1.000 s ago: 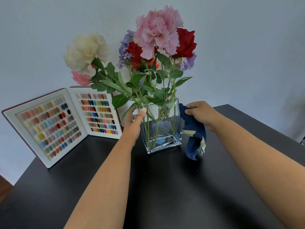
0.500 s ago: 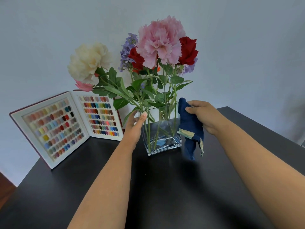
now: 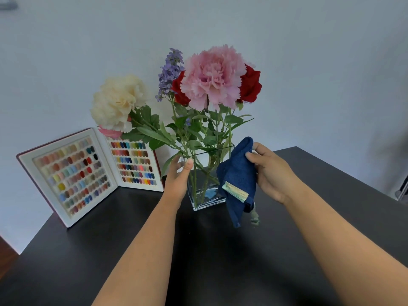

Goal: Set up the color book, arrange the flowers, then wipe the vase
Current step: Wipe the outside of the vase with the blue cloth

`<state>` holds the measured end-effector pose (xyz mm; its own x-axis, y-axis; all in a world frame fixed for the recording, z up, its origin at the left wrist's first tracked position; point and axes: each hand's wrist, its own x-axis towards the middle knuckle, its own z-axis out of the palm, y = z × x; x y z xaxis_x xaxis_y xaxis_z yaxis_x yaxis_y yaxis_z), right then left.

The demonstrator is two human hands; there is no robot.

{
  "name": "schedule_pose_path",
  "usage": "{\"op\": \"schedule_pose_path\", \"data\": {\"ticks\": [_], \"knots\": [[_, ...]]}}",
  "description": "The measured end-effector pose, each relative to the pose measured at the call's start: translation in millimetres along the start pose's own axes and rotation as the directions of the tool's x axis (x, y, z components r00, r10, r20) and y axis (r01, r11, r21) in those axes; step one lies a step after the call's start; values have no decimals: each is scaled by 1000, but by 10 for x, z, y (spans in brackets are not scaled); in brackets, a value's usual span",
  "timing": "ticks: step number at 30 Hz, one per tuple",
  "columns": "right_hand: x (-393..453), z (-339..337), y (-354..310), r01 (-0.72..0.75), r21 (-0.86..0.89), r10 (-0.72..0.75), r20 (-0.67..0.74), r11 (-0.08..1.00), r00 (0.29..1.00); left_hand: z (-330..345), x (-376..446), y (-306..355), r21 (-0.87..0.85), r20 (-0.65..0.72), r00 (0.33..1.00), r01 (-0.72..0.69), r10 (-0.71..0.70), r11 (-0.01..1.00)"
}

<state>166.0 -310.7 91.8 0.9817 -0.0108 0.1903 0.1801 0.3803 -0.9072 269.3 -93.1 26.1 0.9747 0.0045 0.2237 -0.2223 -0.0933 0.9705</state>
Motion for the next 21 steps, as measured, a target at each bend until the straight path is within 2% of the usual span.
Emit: {"op": "schedule_pose_path", "data": {"ticks": [6, 8, 10, 11, 12, 13, 15, 17, 19, 21], "knots": [[-238, -42, 69, -32, 110, 28, 39, 993, 999, 5, -88, -17, -26, 0, 999, 46, -46, 999], [-336, -73, 95, -48, 130, 40, 62, 990, 997, 52, -257, -58, -57, -122, 990, 59, -65, 997], [-402, -98, 103, -65, 173, 50, 88, 983, 995, 130, -507, -85, -150, -310, 945, 56, -101, 987], [-434, -105, 100, -75, 200, 55, 105, 977, 993, 179, -661, -75, -220, -364, 920, 67, -146, 973], [-440, -100, 105, -89, 232, 62, 123, 969, 991, 229, -804, -68, -287, -349, 915, 100, -201, 953], [-447, -89, 108, -105, 263, 70, 138, 959, 988, 285, -942, -41, -334, -259, 934, 152, -246, 930], [-472, -41, 101, -129, 310, 76, 176, 942, 981, 395, -1187, 89, -385, 52, 961, 270, -271, 882], [-483, 14, 124, -147, 343, 80, 204, 928, 976, 457, -1337, 239, -453, 293, 930, 339, -222, 824], [-489, 57, 151, -156, 383, 83, 201, 910, 976, 472, -1383, 338, -496, 350, 915, 364, -203, 788], [-492, 52, 184, -157, 428, 87, 178, 890, 980, 462, -1402, 370, -501, 331, 924, 344, -191, 794]]}}
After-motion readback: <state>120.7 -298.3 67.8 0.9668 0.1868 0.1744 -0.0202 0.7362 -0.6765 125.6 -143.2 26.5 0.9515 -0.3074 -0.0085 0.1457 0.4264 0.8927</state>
